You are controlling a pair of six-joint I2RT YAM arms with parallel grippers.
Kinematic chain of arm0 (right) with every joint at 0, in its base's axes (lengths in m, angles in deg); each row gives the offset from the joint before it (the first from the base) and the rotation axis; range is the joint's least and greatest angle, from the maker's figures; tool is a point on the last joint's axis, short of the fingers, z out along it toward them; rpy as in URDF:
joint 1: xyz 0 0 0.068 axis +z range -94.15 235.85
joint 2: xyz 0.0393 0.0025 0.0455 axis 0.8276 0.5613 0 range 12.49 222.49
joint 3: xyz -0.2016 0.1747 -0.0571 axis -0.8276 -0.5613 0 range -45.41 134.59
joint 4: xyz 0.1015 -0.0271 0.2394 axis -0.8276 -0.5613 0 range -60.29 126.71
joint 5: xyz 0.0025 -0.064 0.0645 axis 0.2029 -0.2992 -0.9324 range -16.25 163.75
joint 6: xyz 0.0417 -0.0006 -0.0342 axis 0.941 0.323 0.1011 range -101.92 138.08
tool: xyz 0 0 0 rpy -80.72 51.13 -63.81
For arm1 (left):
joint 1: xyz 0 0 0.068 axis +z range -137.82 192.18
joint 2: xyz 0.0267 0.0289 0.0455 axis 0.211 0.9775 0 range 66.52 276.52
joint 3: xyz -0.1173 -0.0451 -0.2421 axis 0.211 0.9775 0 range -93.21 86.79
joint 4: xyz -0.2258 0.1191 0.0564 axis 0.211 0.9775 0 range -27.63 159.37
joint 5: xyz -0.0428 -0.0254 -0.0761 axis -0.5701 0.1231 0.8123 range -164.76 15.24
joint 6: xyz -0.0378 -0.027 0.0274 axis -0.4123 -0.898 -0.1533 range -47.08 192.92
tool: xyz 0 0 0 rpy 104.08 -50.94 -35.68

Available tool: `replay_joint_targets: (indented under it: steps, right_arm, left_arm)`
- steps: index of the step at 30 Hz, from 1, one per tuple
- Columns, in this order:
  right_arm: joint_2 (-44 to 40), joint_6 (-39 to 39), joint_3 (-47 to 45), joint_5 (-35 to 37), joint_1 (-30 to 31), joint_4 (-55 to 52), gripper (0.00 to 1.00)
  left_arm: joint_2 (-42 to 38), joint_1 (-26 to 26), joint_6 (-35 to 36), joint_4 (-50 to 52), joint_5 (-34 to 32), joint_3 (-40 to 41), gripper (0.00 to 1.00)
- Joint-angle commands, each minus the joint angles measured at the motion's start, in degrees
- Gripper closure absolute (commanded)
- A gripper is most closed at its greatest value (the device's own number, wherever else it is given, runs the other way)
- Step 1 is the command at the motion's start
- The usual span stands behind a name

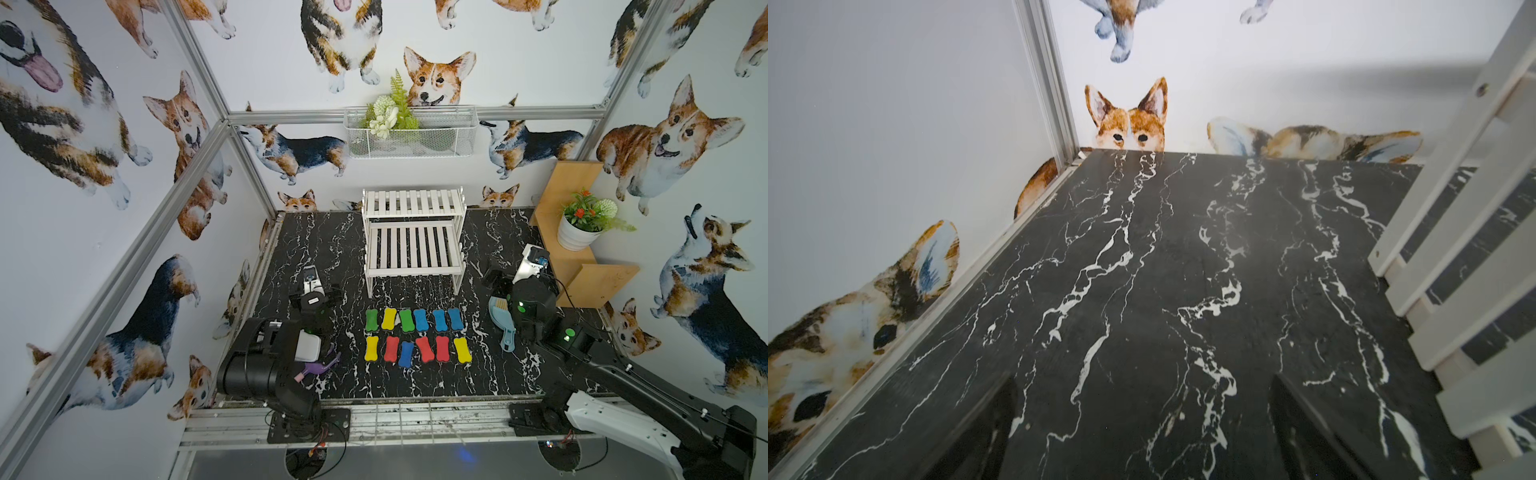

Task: Remove the whiteboard erasers from the shelf
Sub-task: Reset both arms

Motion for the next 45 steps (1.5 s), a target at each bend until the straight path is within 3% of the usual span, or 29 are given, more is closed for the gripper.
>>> replay_joint_targets:
  steps: [1,6,8,12,19,23,26,32,35,37,39,41,43,45]
  right_arm:
    - [2.0,-6.4,-2.3,-6.7,-7.0,9.8,0.0]
    - [5.2,-21.8,-12.5,-10.8,-17.0,29.2,0.0]
    - [8.1,-25.4,-14.5,-13.2,-20.6,31.6,0.0]
    - [13.8,-25.5,-17.7,-19.6,-26.3,34.0,0.0]
    - [20.6,-26.5,-29.2,-26.9,-30.9,60.4,0.0]
    - [26.0,-26.1,-28.5,-29.5,-31.9,62.2,0.0]
    - [31.2,-26.0,-30.6,-28.6,-32.2,70.8,0.0]
    - [31.3,-23.8,-26.8,-33.5,-35.1,62.6,0.0]
    - [31.2,-22.9,-29.8,-34.1,-36.0,67.4,0.0]
    - [35.3,-22.7,-35.0,-33.8,-36.8,82.5,0.0]
    - [32.0,-22.2,-31.7,-34.0,-36.4,70.4,0.0]
    - [35.1,-22.2,-33.1,-34.8,-37.2,78.2,0.0]
    - [32.4,-21.7,-31.5,-35.1,-37.2,70.5,0.0]
    - [34.6,-22.0,-32.8,-34.9,-37.4,76.9,0.0]
  left_arm:
    - [-0.1,0.0,0.4,-2.8,0.2,0.0,0.01]
    - [0.0,0.0,0.5,-3.2,0.2,0.1,0.01]
    - [0.2,0.0,0.5,-3.4,0.2,0.1,0.01]
    - [0.1,0.0,0.6,-3.2,0.2,0.0,0.01]
    - [0.2,-0.1,0.6,-3.2,0.1,0.0,0.01]
    - [0.2,-0.1,0.5,-3.1,0.1,-0.1,0.01]
    - [0.2,-0.1,0.5,-3.1,0.1,-0.1,0.0]
    - [0.3,-0.1,0.6,-2.9,0.1,-0.2,0.0]
    - [0.3,-0.2,0.7,-2.9,0.1,-0.3,0.0]
    - [0.3,-0.2,0.7,-2.9,0.1,-0.2,0.0]
    - [0.4,-0.2,0.7,-2.9,0.0,-0.3,0.0]
    - [0.4,-0.2,0.7,-2.8,0.0,-0.4,0.0]
    - [0.4,-0.2,0.7,-2.8,0.0,-0.4,0.0]
    - [0.4,-0.2,0.6,-2.8,0.0,-0.3,0.0]
